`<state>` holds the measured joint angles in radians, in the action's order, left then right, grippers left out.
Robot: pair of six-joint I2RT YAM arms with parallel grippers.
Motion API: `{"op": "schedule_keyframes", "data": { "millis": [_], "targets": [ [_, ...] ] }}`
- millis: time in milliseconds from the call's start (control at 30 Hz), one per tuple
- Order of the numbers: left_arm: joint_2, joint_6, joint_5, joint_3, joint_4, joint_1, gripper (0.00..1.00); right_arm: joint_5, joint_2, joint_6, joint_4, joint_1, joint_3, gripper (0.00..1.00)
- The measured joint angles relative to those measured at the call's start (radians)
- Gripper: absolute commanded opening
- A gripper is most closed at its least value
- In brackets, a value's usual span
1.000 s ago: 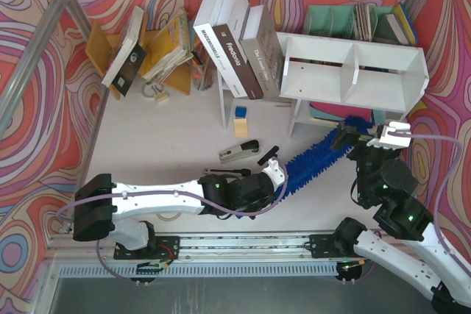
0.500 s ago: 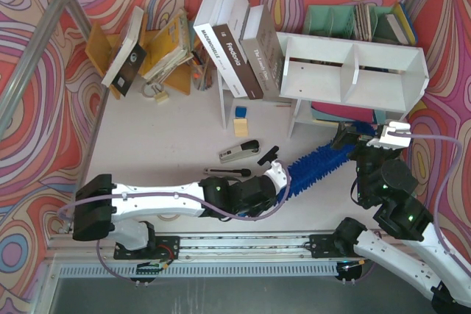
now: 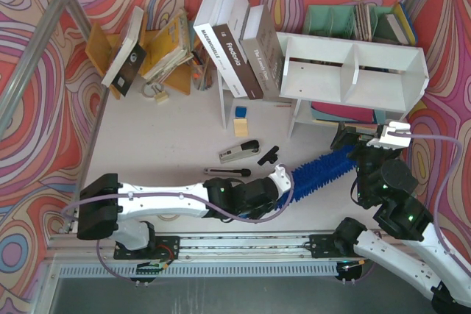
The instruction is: Dust the bookshelf with a duster
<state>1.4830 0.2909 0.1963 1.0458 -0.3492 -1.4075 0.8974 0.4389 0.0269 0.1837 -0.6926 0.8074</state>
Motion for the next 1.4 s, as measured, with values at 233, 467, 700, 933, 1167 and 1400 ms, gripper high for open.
{"op": "schedule_keyframes", "data": {
  "millis": [233,467,700,933,1167,1400],
  "targets": [
    [0.079,-0.009,0.023,0.029,-0.007,-0.005,0.0,0.0,0.0,0.0,0.0,0.0,0.0,0.99],
    [0.197,-0.011,0.08,0.113,-0.014,0.021,0.0,0.0,0.0,0.0,0.0,0.0,0.0,0.99],
    [0.208,0.025,0.192,0.121,-0.014,0.062,0.0,0.0,0.0,0.0,0.0,0.0,0.0,0.99],
    [0.163,0.116,0.266,0.088,-0.039,0.067,0.0,0.0,0.0,0.0,0.0,0.0,0.0,0.99],
    [0.031,0.223,0.274,0.0,-0.128,0.06,0.0,0.0,0.0,0.0,0.0,0.0,0.0,0.99],
    [0.002,0.249,0.273,-0.019,-0.128,0.055,0.0,0.0,0.0,0.0,0.0,0.0,0.0,0.99]
  ]
}}
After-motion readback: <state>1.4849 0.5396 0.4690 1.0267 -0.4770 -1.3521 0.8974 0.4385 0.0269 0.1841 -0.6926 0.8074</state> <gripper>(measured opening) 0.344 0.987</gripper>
